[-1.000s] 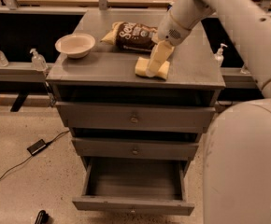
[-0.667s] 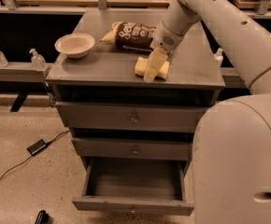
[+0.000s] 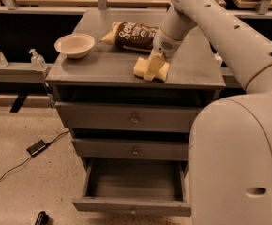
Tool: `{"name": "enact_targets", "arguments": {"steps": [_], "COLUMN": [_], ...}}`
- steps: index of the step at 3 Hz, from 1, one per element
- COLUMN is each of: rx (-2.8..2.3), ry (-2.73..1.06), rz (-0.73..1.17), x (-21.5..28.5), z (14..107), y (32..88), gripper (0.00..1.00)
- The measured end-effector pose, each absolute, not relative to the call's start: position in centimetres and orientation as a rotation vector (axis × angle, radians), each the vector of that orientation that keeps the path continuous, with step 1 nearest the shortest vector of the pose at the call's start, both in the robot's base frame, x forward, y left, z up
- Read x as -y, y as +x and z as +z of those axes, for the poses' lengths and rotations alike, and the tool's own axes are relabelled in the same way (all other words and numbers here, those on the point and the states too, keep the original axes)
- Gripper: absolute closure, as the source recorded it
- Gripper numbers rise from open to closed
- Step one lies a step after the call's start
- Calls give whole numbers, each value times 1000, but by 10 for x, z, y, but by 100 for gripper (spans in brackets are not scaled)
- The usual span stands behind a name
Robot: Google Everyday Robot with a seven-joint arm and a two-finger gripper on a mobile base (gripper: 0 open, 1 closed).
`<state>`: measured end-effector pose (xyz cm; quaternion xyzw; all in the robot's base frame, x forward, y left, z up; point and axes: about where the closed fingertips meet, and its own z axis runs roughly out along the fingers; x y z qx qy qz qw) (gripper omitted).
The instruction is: Place sponge into bottom drawer
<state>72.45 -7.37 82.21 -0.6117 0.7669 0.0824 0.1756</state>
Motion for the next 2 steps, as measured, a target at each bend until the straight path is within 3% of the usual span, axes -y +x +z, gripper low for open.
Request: {"name": "enact_targets", "arguments": {"steps": [2], "rx": [-2172], "ry": [-1734], "rz": [235], "x": [73], "z": [825], "y": [725], "gripper": [95]}}
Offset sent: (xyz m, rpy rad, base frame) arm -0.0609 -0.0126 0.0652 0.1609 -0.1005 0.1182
